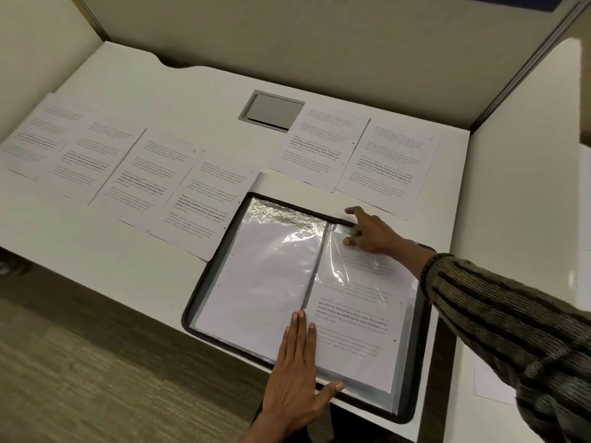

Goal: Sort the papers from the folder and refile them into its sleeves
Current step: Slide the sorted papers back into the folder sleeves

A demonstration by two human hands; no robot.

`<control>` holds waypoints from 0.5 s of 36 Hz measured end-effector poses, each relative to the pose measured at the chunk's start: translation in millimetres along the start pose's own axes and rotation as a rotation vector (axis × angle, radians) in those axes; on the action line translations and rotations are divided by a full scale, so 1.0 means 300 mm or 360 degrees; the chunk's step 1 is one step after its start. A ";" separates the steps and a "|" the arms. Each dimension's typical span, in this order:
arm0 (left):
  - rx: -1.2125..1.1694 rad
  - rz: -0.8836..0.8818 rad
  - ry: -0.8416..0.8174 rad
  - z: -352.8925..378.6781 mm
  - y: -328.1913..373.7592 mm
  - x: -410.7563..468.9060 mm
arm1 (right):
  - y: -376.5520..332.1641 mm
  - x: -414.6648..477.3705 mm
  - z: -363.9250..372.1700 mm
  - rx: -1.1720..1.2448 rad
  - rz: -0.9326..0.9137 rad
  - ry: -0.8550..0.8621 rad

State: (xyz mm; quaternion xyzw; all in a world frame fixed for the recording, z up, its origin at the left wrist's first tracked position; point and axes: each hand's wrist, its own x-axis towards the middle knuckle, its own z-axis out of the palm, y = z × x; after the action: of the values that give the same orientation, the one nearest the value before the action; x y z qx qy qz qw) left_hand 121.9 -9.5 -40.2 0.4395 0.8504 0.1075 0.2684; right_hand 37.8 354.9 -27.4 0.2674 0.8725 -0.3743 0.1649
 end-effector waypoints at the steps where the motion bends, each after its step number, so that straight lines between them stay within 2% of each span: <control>1: 0.0002 0.0003 -0.0010 -0.003 -0.001 0.000 | -0.005 -0.005 -0.005 0.0014 -0.0001 -0.0032; 4: 0.0019 0.0001 -0.0066 -0.011 -0.003 0.004 | -0.013 -0.019 -0.008 0.0004 0.0000 -0.0048; 11: 0.0036 0.0065 -0.0093 -0.037 -0.010 -0.007 | 0.010 -0.018 0.007 -0.0062 0.0098 0.0122; 18: 0.0036 0.0098 -0.0109 -0.041 -0.031 -0.009 | 0.009 -0.026 -0.004 -0.0060 0.0076 0.0059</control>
State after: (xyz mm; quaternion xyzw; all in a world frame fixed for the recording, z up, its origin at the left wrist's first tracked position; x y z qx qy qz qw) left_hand 110.1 -16.6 -32.8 0.4719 0.8280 0.0911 0.2888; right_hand 45.6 354.7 -24.4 0.2918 0.8756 -0.3489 0.1625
